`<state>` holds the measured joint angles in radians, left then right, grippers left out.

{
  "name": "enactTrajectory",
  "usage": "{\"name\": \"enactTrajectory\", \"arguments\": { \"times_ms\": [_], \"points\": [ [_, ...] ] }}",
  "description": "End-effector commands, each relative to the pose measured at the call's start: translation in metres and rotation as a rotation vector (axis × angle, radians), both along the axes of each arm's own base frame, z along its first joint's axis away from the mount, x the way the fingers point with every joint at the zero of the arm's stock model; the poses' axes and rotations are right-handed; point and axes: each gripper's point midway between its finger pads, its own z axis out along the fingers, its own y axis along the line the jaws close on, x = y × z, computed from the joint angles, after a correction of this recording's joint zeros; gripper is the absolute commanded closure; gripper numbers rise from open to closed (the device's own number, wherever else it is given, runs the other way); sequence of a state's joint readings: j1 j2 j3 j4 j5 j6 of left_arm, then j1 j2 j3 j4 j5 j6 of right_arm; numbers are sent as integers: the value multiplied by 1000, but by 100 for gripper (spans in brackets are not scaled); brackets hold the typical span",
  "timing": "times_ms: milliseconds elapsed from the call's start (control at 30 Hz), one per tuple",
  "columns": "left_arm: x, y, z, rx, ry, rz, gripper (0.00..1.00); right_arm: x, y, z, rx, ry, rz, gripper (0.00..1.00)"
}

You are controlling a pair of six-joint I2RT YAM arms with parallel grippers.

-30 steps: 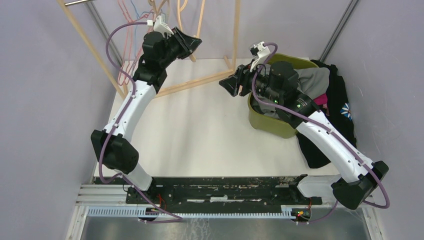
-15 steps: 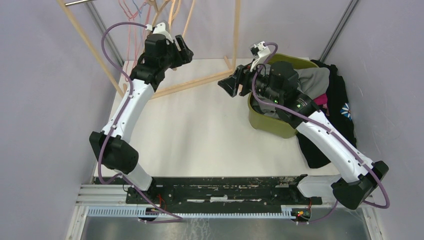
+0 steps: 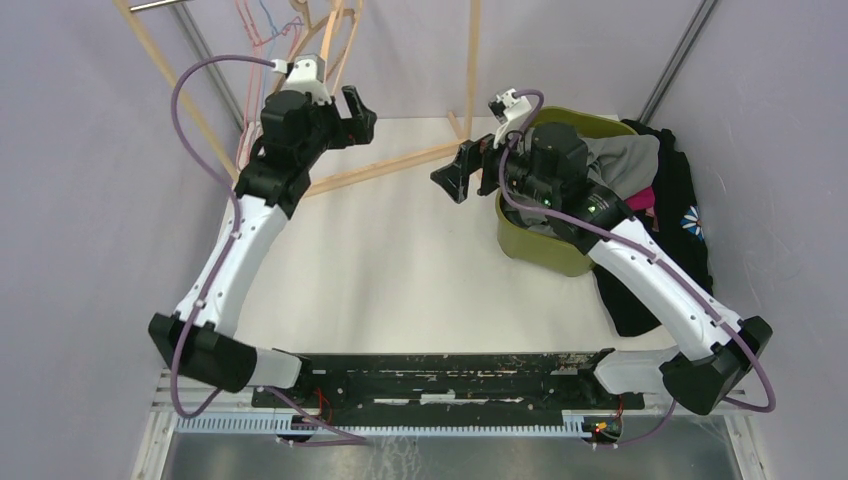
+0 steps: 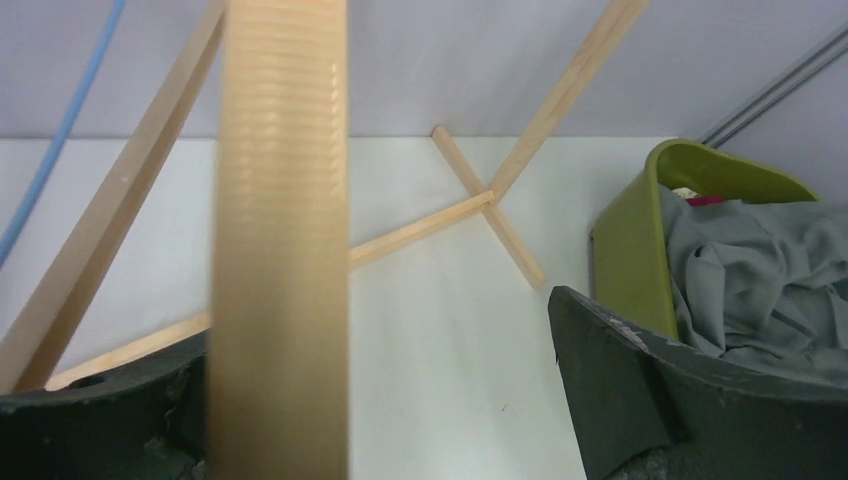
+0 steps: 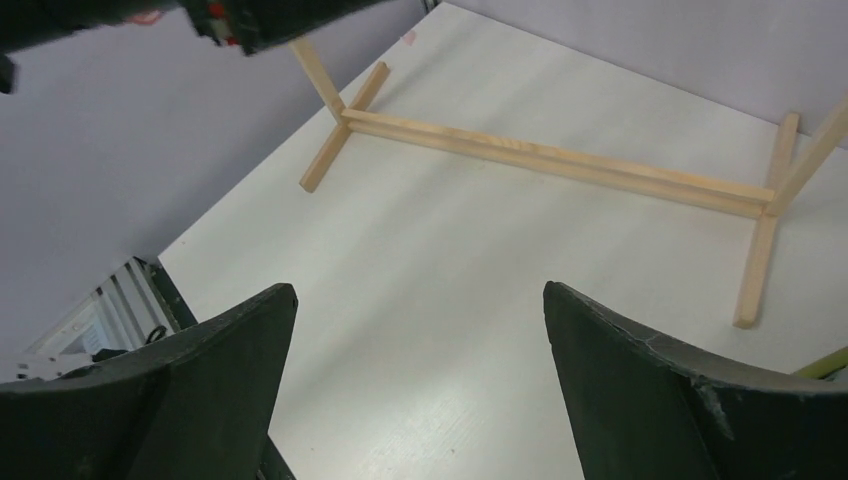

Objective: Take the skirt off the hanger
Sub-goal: Place the hanger at the clothesline.

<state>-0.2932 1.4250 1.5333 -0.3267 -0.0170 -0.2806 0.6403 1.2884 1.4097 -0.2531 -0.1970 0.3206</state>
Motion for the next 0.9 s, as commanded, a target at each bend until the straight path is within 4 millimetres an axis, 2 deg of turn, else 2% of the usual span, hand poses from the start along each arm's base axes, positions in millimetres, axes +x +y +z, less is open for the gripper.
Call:
{"name": "enactTrajectory", "arguments": {
  "times_ms": [0,200,367,500,600,733,867],
  "points": [
    [-39,8,69,55,-277,-63,1,9,-8,3,-92,-80,-21,0],
    [-77,7,59,113,-321,-151,1,23,-28,-10,-235,-97,-110,0],
    [-85,23,34,159,-281,-90,1,31,-35,-22,-302,-98,-145,0],
    [-92,22,19,148,-267,-107,1,45,-48,-52,-356,-43,-251,0],
    [-98,11,7,112,-240,-164,1,56,-64,-67,-394,-15,-367,0],
    [-107,3,-21,117,-197,-231,1,74,-105,-80,-422,-2,-648,0],
    [-110,0,-52,107,-136,-244,1,75,-117,-92,-461,-7,-703,0]
  ]
}}
